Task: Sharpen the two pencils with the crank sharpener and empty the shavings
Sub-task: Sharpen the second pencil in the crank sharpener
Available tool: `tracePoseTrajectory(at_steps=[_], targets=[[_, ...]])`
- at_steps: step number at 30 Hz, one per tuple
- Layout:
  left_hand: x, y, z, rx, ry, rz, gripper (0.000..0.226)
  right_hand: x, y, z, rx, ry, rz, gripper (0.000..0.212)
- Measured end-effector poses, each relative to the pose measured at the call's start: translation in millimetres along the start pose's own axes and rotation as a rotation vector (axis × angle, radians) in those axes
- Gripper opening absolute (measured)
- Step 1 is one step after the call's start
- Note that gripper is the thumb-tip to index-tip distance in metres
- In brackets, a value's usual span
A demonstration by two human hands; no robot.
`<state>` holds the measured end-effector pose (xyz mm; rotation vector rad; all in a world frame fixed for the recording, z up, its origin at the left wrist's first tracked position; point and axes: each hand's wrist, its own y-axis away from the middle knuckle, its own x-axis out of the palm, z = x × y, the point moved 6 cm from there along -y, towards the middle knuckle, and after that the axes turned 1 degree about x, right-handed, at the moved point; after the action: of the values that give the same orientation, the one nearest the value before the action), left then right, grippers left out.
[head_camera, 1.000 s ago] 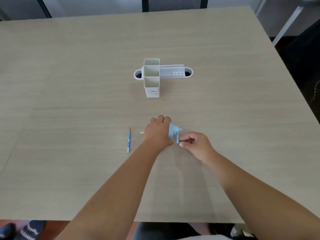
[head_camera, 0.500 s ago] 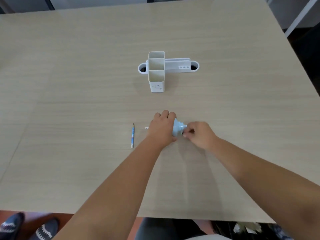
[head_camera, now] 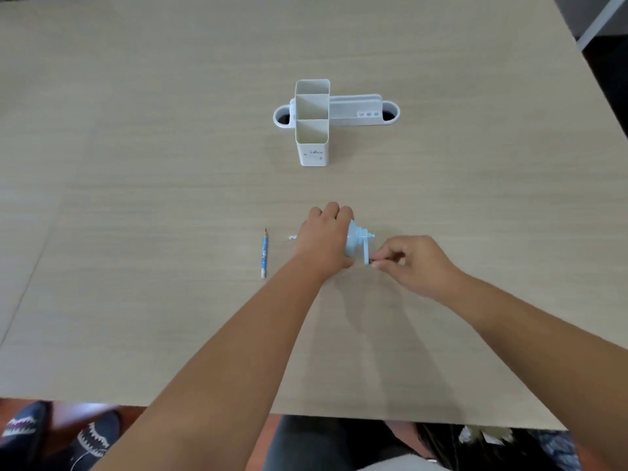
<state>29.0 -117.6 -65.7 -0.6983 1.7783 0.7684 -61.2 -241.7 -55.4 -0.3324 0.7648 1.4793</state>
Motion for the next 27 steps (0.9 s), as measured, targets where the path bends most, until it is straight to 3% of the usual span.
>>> tracePoseTrajectory(at_steps=[4, 7, 11, 16, 20, 23, 27], targets=[[1, 0, 2, 0.013, -0.024, 0.002, 0.074, -37, -50, 23, -0.075, 0.054, -0.192, 0.003], [0, 0, 4, 0.003, -0.009, -0.009, 0.072, -9, -71, 0, 0.028, 0.080, -0.083, 0.011], [0, 0, 2, 0.014, -0.002, 0.010, 0.069, 13, -4, -4, 0.000, 0.099, 0.069, 0.007], [-1, -2, 3, 0.009, -0.018, -0.001, 0.071, -37, -57, 24, -0.075, 0.067, -0.191, 0.001], [0, -1, 1, -0.015, -0.015, 0.004, 0.069, 10, -49, -12, 0.081, 0.133, -0.045, 0.006], [1, -1, 0, -0.031, -0.031, 0.020, 0.068, 11, 0, -3, 0.018, 0.114, 0.054, 0.003], [-2, 0, -3, -0.008, -0.056, 0.030, 0.070, -36, -40, 23, -0.058, 0.060, -0.170, 0.003]])
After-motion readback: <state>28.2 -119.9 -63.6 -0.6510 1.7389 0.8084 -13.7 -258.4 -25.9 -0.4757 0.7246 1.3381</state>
